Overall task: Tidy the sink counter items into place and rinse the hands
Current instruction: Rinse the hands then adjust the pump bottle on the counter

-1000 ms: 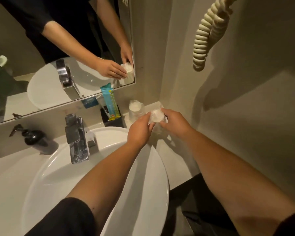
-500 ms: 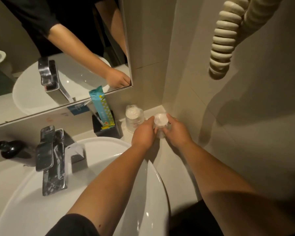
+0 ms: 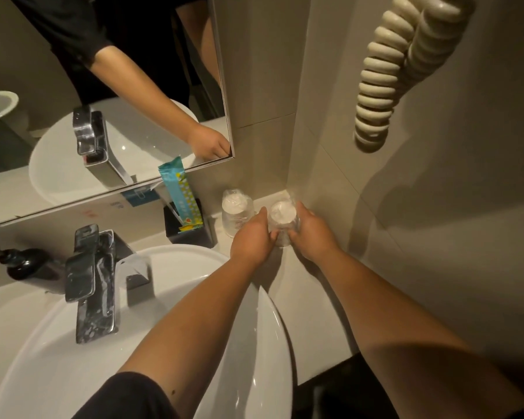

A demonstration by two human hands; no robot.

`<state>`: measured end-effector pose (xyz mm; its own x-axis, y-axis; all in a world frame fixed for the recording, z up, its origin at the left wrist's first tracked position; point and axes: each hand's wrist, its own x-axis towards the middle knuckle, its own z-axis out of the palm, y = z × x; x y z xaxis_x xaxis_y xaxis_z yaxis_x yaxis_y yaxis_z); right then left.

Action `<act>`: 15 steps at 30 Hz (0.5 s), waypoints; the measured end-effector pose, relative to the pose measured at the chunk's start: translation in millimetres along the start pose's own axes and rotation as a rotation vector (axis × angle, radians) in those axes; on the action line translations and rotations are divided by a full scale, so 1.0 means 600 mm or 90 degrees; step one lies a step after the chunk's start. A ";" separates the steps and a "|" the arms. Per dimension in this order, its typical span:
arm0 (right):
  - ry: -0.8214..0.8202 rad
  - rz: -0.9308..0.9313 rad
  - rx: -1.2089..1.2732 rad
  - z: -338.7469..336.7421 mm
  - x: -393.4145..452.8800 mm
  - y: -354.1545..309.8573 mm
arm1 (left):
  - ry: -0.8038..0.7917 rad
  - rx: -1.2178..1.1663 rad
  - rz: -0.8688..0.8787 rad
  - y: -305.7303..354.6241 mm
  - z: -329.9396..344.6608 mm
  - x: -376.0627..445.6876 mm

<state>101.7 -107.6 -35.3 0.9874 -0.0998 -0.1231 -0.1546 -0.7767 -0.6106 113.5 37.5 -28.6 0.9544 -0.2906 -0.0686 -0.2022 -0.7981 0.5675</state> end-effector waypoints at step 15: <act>-0.036 0.008 -0.166 -0.056 -0.093 -0.031 | -0.014 0.249 0.061 -0.007 -0.075 -0.103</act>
<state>50.5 -108.4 8.9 0.9807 -0.0807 -0.1778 -0.1452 -0.9103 -0.3876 65.1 82.6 10.1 0.9231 -0.3814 -0.0505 -0.3625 -0.9062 0.2176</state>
